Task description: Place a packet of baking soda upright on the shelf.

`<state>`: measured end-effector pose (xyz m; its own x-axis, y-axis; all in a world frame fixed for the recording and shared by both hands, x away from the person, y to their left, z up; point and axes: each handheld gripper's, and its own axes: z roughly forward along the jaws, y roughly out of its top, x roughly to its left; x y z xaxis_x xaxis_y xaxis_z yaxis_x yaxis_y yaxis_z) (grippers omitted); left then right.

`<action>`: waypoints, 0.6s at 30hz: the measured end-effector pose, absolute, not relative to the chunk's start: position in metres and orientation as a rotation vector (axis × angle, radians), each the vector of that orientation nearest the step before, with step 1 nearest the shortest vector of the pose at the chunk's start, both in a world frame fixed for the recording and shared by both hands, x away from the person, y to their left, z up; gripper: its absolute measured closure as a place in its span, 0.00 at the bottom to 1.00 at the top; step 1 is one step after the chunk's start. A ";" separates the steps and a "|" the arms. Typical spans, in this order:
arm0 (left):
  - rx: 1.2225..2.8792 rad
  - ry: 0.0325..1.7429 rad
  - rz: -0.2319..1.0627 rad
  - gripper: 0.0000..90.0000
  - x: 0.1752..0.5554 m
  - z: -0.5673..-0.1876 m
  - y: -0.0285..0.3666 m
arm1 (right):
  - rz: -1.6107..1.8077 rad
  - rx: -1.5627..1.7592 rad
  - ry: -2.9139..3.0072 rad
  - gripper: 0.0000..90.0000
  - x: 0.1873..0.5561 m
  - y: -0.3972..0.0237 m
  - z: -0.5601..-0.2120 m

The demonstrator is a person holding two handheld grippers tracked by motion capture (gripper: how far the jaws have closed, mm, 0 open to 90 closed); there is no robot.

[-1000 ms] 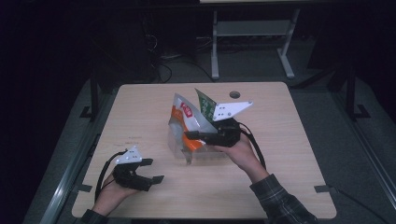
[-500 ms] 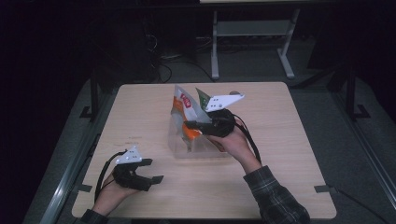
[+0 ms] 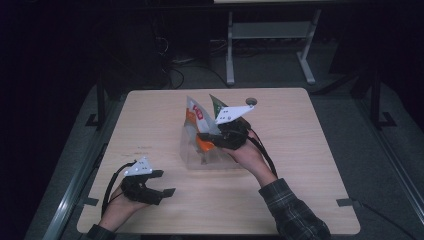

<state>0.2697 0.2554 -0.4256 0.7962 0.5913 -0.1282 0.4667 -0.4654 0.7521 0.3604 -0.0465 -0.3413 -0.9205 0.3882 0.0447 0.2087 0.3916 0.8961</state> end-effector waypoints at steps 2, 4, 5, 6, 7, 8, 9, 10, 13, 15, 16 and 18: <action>2.141 0.781 0.190 0.20 0.270 -0.426 0.255 | 1.551 0.538 2.473 1.00 0.361 -0.047 -0.342; 2.141 0.781 0.189 0.20 0.270 -0.426 0.255 | 1.529 0.547 2.476 1.00 0.362 -0.046 -0.344; 2.143 0.782 0.183 0.20 0.269 -0.426 0.255 | 1.505 0.564 2.488 1.00 0.363 -0.046 -0.347; 2.141 0.787 0.177 0.20 0.269 -0.427 0.254 | 1.505 0.565 2.497 1.00 0.364 -0.046 -0.349; 2.142 0.787 0.175 0.20 0.269 -0.427 0.254 | 1.501 0.573 2.508 1.00 0.365 -0.045 -0.351; 2.142 0.787 0.175 0.20 0.269 -0.427 0.254 | 1.480 0.574 2.511 1.00 0.365 -0.044 -0.352; 2.134 0.790 0.169 0.20 0.269 -0.427 0.253 | 1.471 0.575 2.515 1.00 0.366 -0.043 -0.353; 2.134 0.790 0.169 0.20 0.269 -0.427 0.253 | 1.471 0.575 2.515 1.00 0.366 -0.043 -0.353; 2.140 0.788 0.170 0.20 0.269 -0.427 0.253 | 1.466 0.591 2.525 1.00 0.367 -0.042 -0.357; 2.141 0.786 0.169 0.20 0.269 -0.428 0.253 | 1.443 0.596 2.537 1.00 0.368 -0.041 -0.361; 2.141 0.786 0.169 0.20 0.269 -0.428 0.253 | 1.443 0.596 2.537 1.00 0.368 -0.041 -0.361; 2.149 0.782 0.168 0.20 0.269 -0.428 0.253 | 1.420 0.600 2.547 1.00 0.369 -0.039 -0.363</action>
